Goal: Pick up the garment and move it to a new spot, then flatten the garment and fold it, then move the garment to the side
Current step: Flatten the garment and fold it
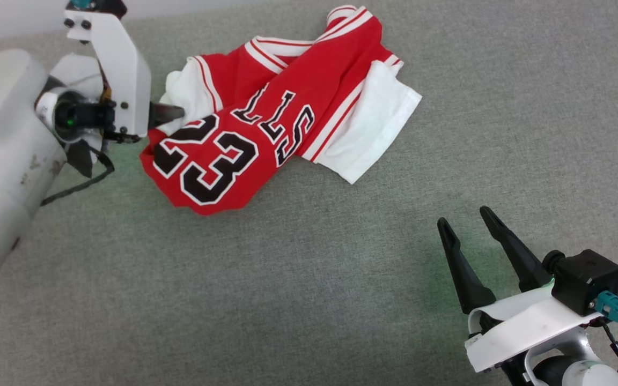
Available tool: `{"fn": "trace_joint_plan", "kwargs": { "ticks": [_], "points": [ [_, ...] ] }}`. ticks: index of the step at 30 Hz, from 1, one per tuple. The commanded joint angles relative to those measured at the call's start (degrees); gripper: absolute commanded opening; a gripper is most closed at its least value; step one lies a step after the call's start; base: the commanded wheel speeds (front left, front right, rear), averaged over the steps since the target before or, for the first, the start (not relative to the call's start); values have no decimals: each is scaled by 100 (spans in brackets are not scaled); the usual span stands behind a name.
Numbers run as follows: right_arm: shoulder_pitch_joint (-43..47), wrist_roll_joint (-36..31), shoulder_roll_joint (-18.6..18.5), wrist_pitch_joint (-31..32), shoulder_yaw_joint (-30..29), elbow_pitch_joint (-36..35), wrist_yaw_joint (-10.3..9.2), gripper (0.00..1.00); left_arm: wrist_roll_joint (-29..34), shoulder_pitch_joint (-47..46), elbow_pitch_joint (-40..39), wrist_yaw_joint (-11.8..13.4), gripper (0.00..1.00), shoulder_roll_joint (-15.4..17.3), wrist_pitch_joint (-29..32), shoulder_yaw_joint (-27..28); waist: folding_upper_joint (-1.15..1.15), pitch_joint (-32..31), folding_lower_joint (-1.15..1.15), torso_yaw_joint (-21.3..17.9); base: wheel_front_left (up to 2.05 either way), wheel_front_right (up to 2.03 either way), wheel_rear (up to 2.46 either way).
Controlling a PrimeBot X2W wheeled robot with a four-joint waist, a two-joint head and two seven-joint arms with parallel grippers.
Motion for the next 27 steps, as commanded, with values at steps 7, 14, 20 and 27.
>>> {"fn": "trace_joint_plan", "kwargs": {
  "ticks": [7,14,20,27],
  "points": [
    [-72,-37,24,-60,17,55,-6,100,-156,-63,103,-15,100,24,318,40,0,51,0,-12,0,0,0],
    [-105,-15,38,-84,34,88,-6,100,-218,-56,48,-16,49,-1,231,99,0,69,0,8,0,0,0],
    [-118,-26,49,-101,-6,112,-6,100,-287,-21,27,-16,0,-16,237,150,0,72,0,16,0,0,0],
    [-9,-37,59,-67,-69,159,-6,100,-401,25,-100,-16,0,-39,-74,318,0,-147,0,181,0,0,0]
  ]
}}
